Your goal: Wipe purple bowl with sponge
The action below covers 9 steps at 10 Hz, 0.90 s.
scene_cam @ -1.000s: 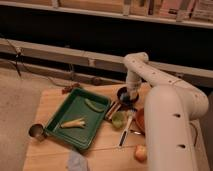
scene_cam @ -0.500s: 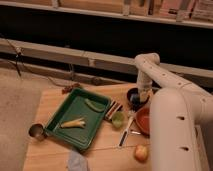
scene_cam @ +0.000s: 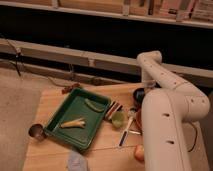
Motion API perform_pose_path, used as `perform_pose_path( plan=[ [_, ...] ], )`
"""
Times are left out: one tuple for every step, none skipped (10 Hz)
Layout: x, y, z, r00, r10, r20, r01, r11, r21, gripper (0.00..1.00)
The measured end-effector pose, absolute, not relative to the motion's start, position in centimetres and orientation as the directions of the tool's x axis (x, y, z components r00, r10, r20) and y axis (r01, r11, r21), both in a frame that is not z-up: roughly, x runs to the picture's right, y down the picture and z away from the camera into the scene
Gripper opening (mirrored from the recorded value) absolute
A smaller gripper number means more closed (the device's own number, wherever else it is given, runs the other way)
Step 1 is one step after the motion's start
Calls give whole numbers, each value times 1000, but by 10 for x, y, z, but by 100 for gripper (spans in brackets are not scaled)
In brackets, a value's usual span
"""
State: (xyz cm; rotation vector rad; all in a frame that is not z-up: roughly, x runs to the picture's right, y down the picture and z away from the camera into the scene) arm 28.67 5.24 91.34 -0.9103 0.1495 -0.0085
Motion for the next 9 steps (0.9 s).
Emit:
perform_pose_path(
  plan=[
    [279,45,922,991,-87,-105,-28,621,-784,0],
    [272,40,927,991,-100,-87,-5,624,-781,0],
    [262,36,931,991,-114,-67,20,629,-777,0],
    [251,33,933,991,-125,-40,49,634,-771,0],
    [242,34,933,991,-133,-12,76,634,-770,0],
    [232,37,930,990,-139,22,106,630,-769,0],
    [222,40,926,988,-142,58,135,629,-765,0],
    [212,45,920,985,-145,94,165,627,-761,0],
    [202,50,914,981,-145,132,194,625,-756,0]
  ],
)
